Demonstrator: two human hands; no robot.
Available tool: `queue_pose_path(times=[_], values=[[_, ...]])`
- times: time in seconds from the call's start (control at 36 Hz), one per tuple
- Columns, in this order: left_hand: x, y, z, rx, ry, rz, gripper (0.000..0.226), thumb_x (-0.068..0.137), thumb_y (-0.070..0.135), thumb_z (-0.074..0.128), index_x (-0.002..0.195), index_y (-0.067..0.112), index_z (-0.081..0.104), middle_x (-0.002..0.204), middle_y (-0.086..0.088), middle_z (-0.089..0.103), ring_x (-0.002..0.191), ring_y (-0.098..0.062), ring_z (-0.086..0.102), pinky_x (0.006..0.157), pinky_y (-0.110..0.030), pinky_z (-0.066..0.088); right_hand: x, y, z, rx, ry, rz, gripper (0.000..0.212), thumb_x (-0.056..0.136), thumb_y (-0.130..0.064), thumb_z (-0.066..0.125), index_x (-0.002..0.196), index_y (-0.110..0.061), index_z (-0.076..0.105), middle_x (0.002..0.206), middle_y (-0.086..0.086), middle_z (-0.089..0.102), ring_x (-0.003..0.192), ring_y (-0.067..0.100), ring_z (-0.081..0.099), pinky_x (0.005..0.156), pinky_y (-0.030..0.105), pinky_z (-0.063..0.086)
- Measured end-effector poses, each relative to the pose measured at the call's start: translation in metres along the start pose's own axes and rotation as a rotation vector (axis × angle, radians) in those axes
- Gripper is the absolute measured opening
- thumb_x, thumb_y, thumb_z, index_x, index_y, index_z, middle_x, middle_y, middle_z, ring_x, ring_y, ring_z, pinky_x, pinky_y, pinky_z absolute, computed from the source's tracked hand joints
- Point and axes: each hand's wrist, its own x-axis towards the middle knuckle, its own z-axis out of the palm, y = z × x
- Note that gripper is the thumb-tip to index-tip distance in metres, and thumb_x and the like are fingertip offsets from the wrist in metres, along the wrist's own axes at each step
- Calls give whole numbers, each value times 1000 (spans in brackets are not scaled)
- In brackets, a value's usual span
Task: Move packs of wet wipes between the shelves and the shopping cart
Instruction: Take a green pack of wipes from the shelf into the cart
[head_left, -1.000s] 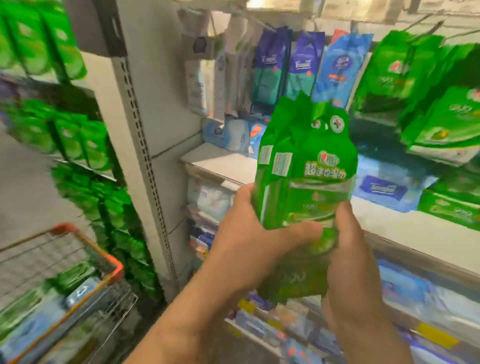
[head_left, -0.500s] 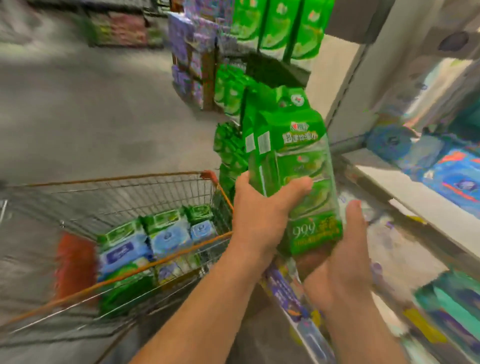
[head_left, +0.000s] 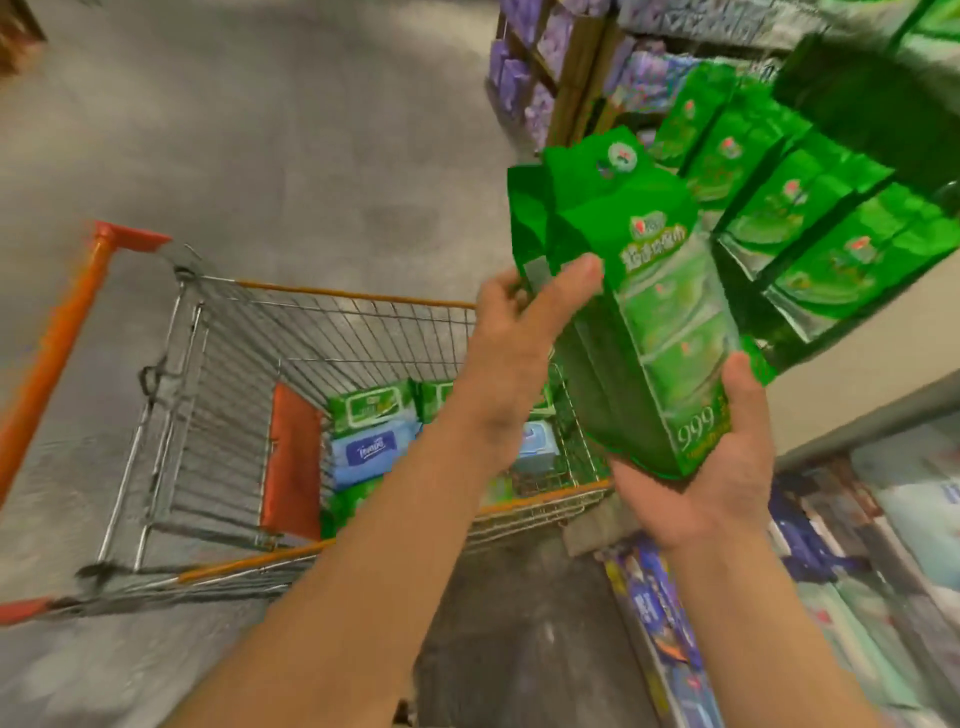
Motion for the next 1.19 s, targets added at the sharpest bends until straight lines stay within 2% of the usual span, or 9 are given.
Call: queue_pose_path(times=[0.25, 0.47, 0.61, 0.67, 0.75, 0.83, 0.92, 1.06, 1.19], values=[[68, -22, -86, -46, 105, -259, 66, 80, 61, 68, 124, 13, 63, 85, -2, 72, 77, -22, 69, 74, -37, 60, 83, 8, -37, -231, -11, 200, 67, 53, -45, 88, 115, -20, 76, 124, 11, 71, 115, 32, 67, 101, 57, 49], [95, -82, -103, 106, 137, -460, 36, 87, 47, 70, 114, 24, 71, 112, -1, 75, 94, -19, 75, 91, -42, 61, 172, 25, -95, -428, -106, 453, 73, 43, -42, 98, 106, -11, 78, 112, 17, 74, 92, 25, 76, 77, 42, 63], [107, -136, -110, 182, 152, -607, 84, 63, 53, 87, 135, 16, 61, 116, 7, 76, 104, -7, 72, 84, -29, 59, 206, 43, -118, -638, -48, 588, 89, 54, -40, 91, 129, -1, 62, 111, 17, 74, 96, 28, 75, 77, 45, 63], [112, -159, -111, 222, 148, -626, 60, 69, 42, 85, 121, 20, 66, 102, 11, 79, 96, -6, 74, 87, -30, 59, 217, 48, -125, -765, -43, 654, 79, 72, -39, 82, 138, -7, 52, 125, 9, 69, 102, 21, 73, 85, 40, 61], [119, -189, -117, 303, 175, -690, 46, 68, 39, 89, 110, 27, 73, 102, 11, 79, 101, -10, 74, 104, -40, 53, 238, 64, -140, -835, -36, 710, 35, 82, -35, 79, 105, -22, 58, 110, -1, 70, 76, 8, 73, 57, 20, 58], [125, -215, -125, 316, 193, -755, 52, 65, 46, 92, 111, 29, 75, 114, 8, 78, 115, -17, 70, 113, -48, 46, 255, 87, -160, -831, -49, 754, 52, 74, -27, 85, 119, -10, 63, 101, -1, 76, 85, 15, 74, 92, 37, 55], [133, -240, -133, 273, 245, -848, 27, 82, 24, 82, 108, 23, 74, 113, 3, 78, 113, -18, 70, 114, -45, 45, 270, 110, -187, -820, -39, 826, 49, 79, -20, 79, 124, -7, 64, 102, 6, 78, 85, 20, 76, 78, 35, 60], [140, -278, -146, 189, 297, -940, 14, 92, 3, 71, 102, 13, 72, 92, 1, 80, 83, -14, 76, 89, -33, 61, 287, 143, -223, -814, -109, 988, 86, 56, -35, 97, 131, -13, 61, 118, 11, 73, 110, 31, 70, 105, 57, 48], [136, -310, -159, 243, 378, -1056, 23, 86, 12, 80, 107, 14, 72, 114, -5, 77, 116, -27, 69, 109, -46, 49, 294, 172, -240, -911, -113, 999, 50, 80, -19, 82, 127, -16, 65, 112, 5, 76, 104, 25, 72, 101, 53, 52]])
